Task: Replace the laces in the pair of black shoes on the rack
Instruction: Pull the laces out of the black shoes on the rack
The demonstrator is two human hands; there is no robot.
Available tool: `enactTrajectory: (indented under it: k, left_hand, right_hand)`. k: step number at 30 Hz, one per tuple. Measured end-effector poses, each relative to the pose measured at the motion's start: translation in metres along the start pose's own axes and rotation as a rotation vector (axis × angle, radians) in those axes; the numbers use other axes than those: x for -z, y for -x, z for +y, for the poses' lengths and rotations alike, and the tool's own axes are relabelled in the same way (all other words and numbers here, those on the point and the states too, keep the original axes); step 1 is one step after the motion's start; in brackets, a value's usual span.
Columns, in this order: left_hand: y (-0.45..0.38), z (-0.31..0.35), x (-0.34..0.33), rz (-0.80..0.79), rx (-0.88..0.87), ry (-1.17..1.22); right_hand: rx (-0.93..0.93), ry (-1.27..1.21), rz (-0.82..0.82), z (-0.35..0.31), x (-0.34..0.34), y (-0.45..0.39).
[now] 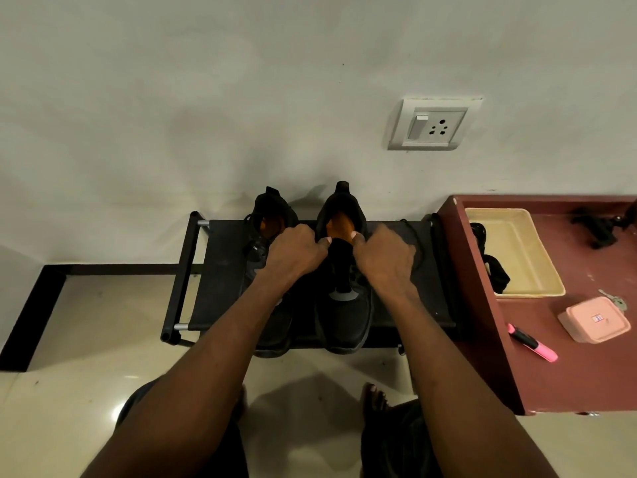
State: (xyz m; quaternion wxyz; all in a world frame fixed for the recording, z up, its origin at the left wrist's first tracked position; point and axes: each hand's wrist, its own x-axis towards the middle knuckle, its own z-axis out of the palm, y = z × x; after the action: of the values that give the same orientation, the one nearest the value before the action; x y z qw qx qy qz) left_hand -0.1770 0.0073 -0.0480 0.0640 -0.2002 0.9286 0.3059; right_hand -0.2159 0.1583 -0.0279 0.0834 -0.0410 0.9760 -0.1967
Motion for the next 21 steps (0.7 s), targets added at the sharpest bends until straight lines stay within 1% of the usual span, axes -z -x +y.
enactTrajectory:
  k: [3,6,11,13,16,18,20,21]
  left_hand:
    - [0.002,0.002,-0.002,-0.045,-0.004,-0.018]
    - [0.004,0.006,-0.003,-0.113,0.019,0.043]
    - [0.003,-0.004,0.008,-0.147,0.165,0.140]
    - [0.005,-0.005,0.010,-0.146,0.173,0.147]
    - [0.007,-0.003,0.009,-0.162,0.147,0.189]
    - [0.007,-0.003,0.010,-0.187,0.103,0.214]
    - [0.006,-0.003,0.012,-0.203,0.074,0.226]
    - [0.006,-0.003,0.013,-0.210,0.070,0.233]
  right_hand:
    - [0.029,0.026,-0.036,0.000,-0.001,0.000]
    - [0.038,0.033,-0.080,0.000,0.006,0.002]
    - [-0.045,-0.064,-0.068,0.007,0.021,0.002]
    - [-0.076,-0.086,-0.067,0.009,0.022,0.001]
    - [-0.064,-0.082,-0.087,0.007,0.018,0.002]
    - [0.017,-0.031,-0.050,0.008,0.011,0.001]
    - [0.188,0.038,-0.005,0.006,0.005,0.000]
    - [0.278,0.054,-0.023,0.004,0.002,0.000]
